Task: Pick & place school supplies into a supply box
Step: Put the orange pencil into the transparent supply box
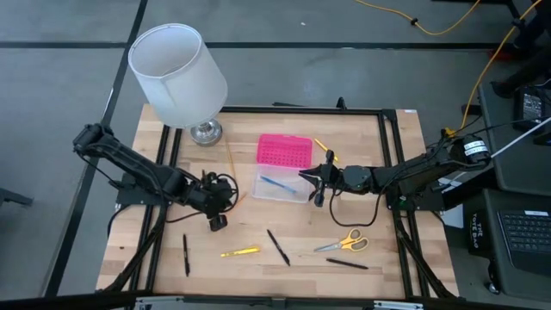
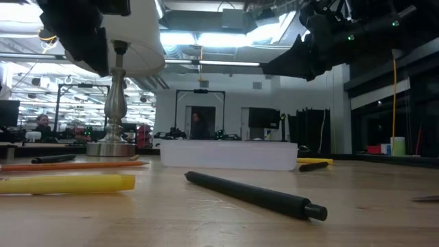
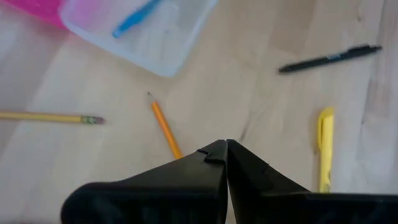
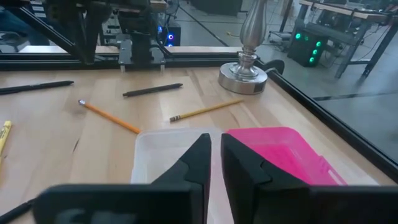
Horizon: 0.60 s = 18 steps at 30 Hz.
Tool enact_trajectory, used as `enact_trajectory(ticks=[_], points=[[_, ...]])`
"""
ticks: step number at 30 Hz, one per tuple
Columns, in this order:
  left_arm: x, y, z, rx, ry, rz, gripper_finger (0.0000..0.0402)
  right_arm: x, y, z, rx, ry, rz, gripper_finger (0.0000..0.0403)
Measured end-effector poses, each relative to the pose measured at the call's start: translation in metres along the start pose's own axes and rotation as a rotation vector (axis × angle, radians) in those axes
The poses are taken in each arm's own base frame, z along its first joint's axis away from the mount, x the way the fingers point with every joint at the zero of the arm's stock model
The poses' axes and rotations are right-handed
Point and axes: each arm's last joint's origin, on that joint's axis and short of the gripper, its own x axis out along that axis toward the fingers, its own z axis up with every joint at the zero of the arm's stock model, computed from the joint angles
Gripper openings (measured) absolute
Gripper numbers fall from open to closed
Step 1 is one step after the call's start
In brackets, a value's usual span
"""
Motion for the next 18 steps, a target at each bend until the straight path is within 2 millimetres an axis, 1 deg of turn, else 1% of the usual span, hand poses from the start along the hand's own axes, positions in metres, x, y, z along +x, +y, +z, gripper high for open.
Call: enact_trajectory(ticks=[5,11,18], points=[[0.003,-0.002,-0.001,-0.019,0.051,-0.036,0.0004,0.000,0.000,0.000,0.000,0.000,0.000,0.0044],[0.004,0.002,0.000,-0.176,0.057,-0.004,0.0004,0.000,0.000,0.000,0.001,0.000,0.000,0.0044],[0.004,0.014,-0.007,-0.343,0.138,0.109,0.0004,0.000,0.000,0.000,0.000,0.001,0.000,0.0044]])
